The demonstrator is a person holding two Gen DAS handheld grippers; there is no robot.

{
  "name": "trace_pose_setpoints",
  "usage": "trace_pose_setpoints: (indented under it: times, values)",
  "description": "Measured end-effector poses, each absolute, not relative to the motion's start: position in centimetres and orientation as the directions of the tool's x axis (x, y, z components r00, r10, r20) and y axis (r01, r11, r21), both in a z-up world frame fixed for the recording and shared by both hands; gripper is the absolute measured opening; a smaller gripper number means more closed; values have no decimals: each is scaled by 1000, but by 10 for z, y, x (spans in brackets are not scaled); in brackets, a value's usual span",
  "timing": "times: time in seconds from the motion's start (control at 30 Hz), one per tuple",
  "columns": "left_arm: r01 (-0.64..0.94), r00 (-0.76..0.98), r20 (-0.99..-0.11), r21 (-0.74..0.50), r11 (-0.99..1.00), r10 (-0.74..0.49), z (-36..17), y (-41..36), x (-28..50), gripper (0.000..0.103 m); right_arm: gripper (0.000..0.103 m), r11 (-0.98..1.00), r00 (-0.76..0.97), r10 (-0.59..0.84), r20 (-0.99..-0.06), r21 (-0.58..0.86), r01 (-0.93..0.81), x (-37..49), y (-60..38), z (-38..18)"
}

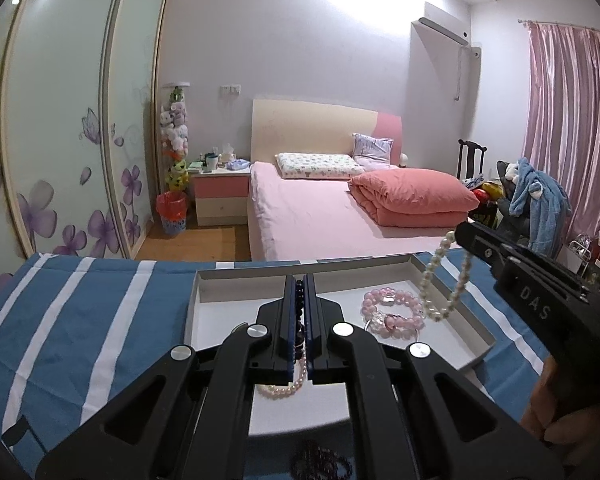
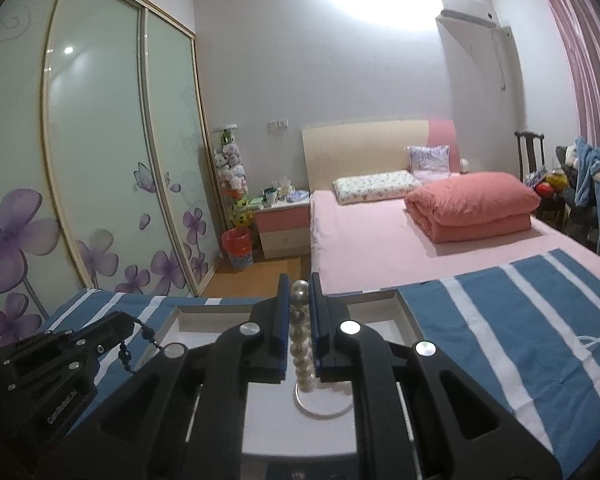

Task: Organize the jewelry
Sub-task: 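Carry the pearl bracelet and dark necklace over the grey tray and open both tools, then move the right tool to the silver ring while the left tool moves to a pearl stud earring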

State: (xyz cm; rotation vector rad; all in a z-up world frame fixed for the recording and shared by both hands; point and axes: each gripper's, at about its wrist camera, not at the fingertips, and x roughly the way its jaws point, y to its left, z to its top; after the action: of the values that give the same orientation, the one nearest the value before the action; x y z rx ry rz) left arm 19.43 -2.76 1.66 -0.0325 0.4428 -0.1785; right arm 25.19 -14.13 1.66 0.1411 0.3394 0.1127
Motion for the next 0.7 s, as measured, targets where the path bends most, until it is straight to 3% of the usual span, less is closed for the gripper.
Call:
trace_pose_setpoints:
  times: [0.33,0.43,0.7]
  values:
    - [168,856,-480,-96,981,-193,4,-35,226,5,12,968,879,190,-438,231,-94,303,-146,-7]
    - [158,856,-482,-103,982,-189,4,-31,226,5,28,966,879,181,-441,247,-75,301,-155,-9]
    - [110,867,-474,-126,986,-157,13,-4,210,5,28,968,891,152,-427,245,-48,276,-170,-6]
